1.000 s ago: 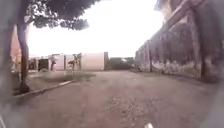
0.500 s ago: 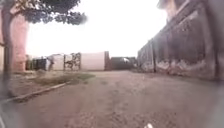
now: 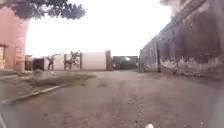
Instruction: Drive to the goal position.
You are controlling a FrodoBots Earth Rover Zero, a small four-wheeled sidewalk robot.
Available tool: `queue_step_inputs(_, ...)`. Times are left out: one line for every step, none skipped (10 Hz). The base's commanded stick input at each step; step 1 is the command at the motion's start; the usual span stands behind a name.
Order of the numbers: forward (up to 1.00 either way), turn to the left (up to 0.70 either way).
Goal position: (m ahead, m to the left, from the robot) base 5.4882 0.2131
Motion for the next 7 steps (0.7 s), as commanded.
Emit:
queue_step_inputs(1.0,0.0)
queue_step_inputs(1.0,0.0)
queue_step_inputs(1.0,0.0)
queue_step_inputs(1.0,0.0)
queue_step_inputs(1.0,0.0)
queue_step_inputs(1.0,0.0)
queue_step_inputs(1.0,0.0)
